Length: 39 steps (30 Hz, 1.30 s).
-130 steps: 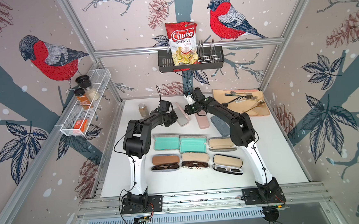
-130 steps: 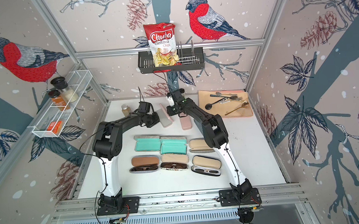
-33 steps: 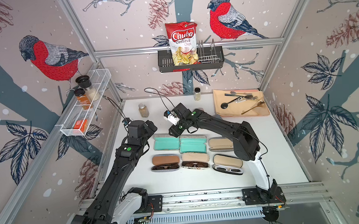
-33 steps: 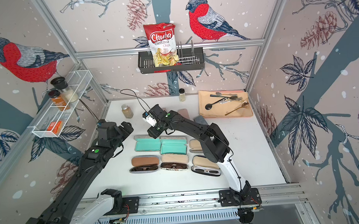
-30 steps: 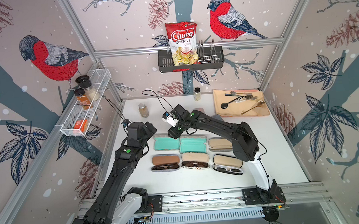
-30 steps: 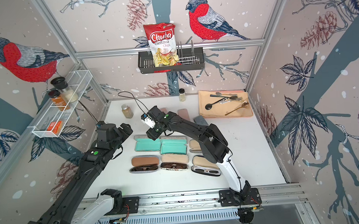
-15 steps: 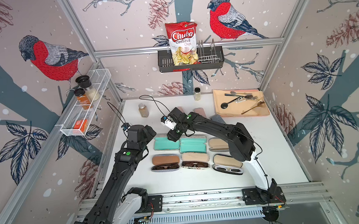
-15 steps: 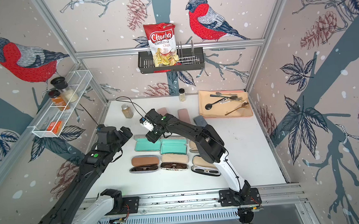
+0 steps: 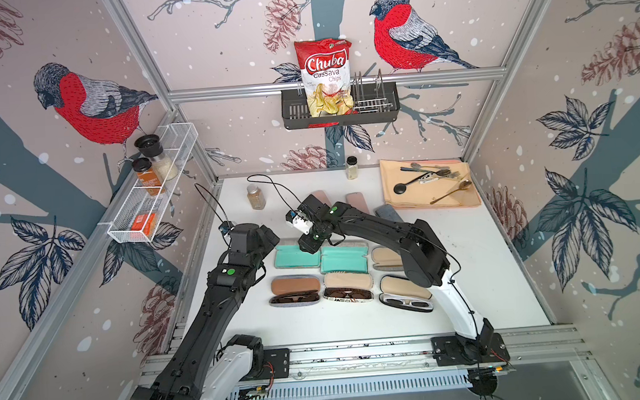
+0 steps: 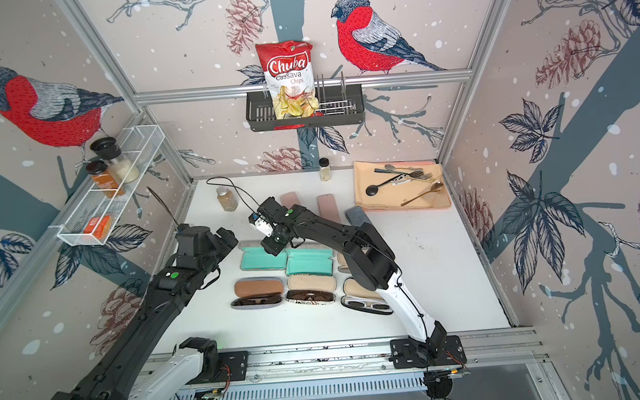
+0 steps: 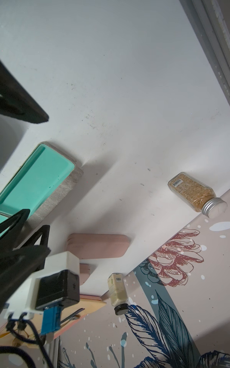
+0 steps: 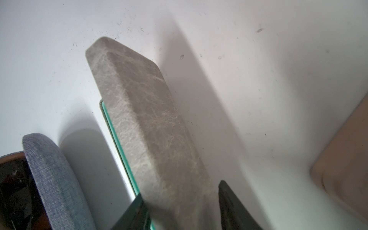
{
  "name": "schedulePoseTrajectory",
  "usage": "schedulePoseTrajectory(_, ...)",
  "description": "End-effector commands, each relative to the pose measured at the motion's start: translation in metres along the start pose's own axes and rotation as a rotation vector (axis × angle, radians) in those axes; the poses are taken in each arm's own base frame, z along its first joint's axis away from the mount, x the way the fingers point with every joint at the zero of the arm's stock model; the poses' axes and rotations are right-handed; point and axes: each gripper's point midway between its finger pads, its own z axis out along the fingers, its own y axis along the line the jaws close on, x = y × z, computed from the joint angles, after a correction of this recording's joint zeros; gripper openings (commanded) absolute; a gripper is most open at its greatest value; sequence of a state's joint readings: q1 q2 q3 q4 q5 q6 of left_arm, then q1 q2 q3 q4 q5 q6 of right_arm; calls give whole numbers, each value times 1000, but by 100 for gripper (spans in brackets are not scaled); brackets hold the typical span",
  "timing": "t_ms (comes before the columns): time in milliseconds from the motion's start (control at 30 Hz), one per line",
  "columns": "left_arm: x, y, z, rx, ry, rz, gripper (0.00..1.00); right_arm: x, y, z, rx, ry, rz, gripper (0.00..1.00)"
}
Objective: Close the glasses case
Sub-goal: Pick up the glasses case at the center of the board.
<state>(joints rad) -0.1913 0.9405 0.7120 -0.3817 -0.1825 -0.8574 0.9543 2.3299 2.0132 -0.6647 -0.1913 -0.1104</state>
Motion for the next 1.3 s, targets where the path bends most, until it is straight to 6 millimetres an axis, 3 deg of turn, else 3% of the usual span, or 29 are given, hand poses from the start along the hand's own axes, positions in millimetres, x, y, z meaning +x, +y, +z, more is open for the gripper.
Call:
schedulePoseTrajectory(0,-1,-4,2,21,-3,-3,95,-1,2,1,-12,-2,-15,47)
schedulePoseTrajectory(267,-1,-4,5,21,0,-4,95,0,2,5,-11,1,-15,27)
schedulePoseTrajectory(600,2,-1,8,17,8,-2,95,-7,-6,4,29,-22,-7,15)
schedulePoseTrajectory(867,3,-1,11,16,18,-1,95,-16,-17,1,71,-53,13,12)
schedulePoseTrajectory(1267,7,-6,20,25,41,7,95,-36,-62,-10,217,-147,91,12)
